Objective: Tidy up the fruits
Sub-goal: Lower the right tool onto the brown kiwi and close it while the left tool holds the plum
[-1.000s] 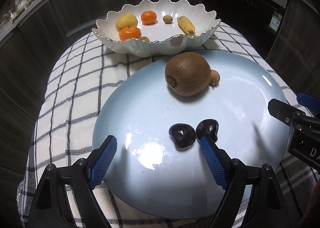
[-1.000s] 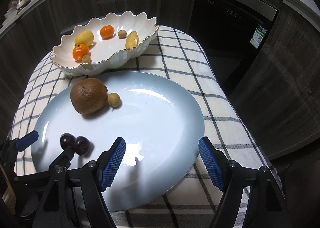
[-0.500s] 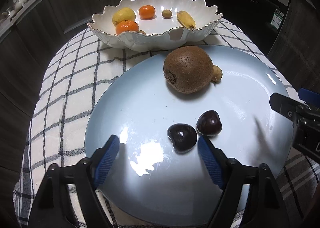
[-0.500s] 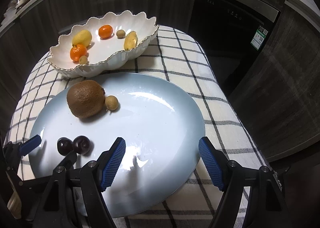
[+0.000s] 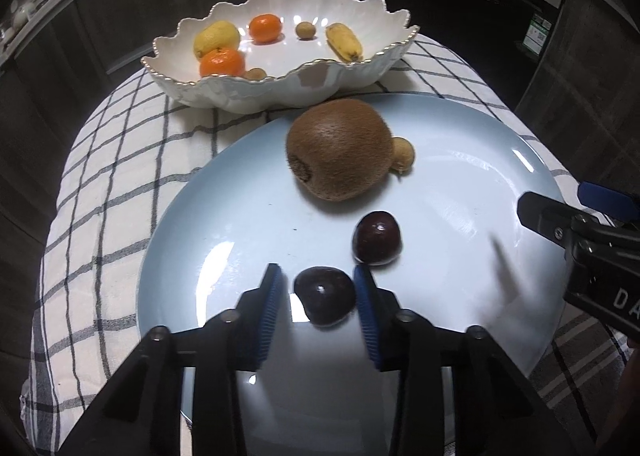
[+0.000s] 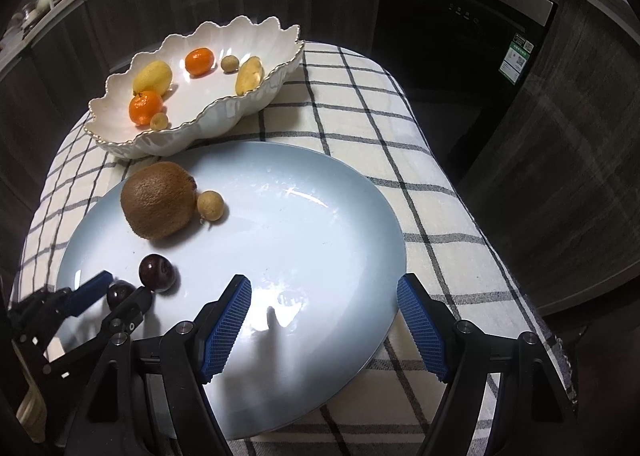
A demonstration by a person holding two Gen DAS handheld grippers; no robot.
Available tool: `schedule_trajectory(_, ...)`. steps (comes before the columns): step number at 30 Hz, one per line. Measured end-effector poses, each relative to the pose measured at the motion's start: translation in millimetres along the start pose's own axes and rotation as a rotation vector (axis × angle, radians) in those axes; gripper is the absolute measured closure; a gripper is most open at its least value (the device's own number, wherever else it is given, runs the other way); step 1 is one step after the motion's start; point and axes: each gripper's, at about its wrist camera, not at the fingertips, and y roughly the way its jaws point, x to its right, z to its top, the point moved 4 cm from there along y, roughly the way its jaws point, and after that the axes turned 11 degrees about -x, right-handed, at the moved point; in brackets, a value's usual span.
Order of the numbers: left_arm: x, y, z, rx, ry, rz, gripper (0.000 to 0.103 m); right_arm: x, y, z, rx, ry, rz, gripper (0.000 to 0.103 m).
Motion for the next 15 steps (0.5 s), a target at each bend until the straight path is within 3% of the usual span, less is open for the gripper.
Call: schedule_trajectory(15, -3, -12, -1, 0.025, -0.001, 0.021, 0.073, -2, -4, 3, 0.008, -0.002, 0.008, 0.027)
